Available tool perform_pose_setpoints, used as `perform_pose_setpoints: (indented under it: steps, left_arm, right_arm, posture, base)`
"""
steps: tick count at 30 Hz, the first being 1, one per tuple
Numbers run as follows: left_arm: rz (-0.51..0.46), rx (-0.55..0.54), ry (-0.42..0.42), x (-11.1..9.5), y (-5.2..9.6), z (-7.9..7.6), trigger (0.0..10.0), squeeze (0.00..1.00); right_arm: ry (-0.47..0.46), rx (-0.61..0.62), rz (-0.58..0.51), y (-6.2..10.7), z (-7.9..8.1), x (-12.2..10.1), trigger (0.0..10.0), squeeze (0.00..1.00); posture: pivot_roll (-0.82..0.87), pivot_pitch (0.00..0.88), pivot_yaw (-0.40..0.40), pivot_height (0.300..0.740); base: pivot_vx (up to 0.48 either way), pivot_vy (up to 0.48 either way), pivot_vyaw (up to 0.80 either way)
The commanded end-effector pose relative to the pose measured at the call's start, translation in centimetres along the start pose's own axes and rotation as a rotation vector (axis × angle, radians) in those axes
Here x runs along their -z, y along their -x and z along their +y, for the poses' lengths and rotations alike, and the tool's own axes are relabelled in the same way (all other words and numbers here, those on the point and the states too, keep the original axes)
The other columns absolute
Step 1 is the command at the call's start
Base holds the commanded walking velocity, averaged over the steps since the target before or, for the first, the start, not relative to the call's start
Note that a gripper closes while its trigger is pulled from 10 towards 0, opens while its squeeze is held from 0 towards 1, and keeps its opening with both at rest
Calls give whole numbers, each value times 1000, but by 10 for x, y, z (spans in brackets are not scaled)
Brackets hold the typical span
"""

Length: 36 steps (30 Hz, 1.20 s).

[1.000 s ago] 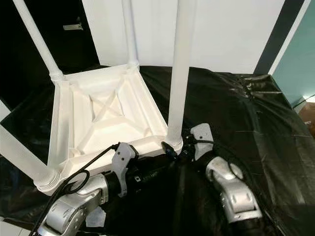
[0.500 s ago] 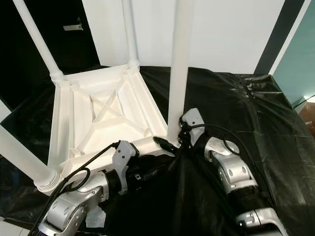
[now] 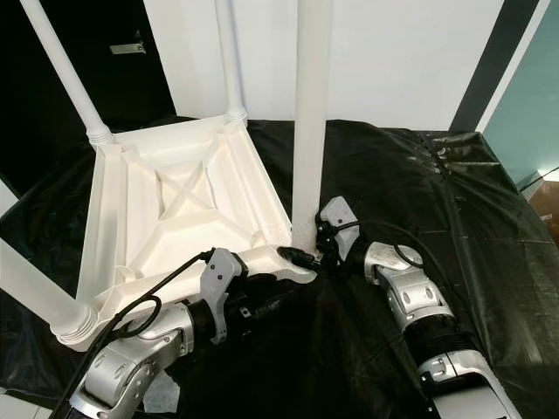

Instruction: Building children table

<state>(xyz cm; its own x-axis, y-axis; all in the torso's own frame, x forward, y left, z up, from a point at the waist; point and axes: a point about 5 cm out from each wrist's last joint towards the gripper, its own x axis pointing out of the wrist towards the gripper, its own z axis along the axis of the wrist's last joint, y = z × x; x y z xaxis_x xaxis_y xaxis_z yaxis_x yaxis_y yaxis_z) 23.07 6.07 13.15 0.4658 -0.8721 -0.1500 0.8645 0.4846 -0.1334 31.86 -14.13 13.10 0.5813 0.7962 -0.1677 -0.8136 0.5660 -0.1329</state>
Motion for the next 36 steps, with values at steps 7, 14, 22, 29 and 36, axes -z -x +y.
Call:
perform_pose_setpoints:
  steps: [7, 14, 22, 29, 36]
  left_arm:
    - [11, 21, 15, 3, 2, -6, 10000, 0]
    - [11, 23, 21, 3, 3, -7, 10000, 0]
    - [19, 25, 25, 4, 4, -3, 10000, 0]
    - [28, 32, 22, 4, 4, -2, 10000, 0]
    - [28, 32, 28, 5, 3, -4, 10000, 0]
  right_arm:
    - [-99, 228, 50, -3, 21, 23, 9137, 0]
    - [-227, 577, 62, -1, 30, 32, 10000, 0]
    - [-307, 820, 23, -6, 51, 30, 10000, 0]
    - [-307, 869, 24, -1, 51, 26, 10000, 0]
    - [-275, 890, -7, 3, 48, 19, 10000, 863]
  posture:
    - [-61, 0, -3, 740]
    - [-60, 0, -5, 740]
    - [-71, 0, 12, 740]
    - [-74, 0, 16, 740]
    - [-76, 0, 13, 740]
  base:
    - [0, 0, 0]
    - [0, 0, 0]
    - [0, 0, 0]
    - [0, 0, 0]
    - [0, 0, 0]
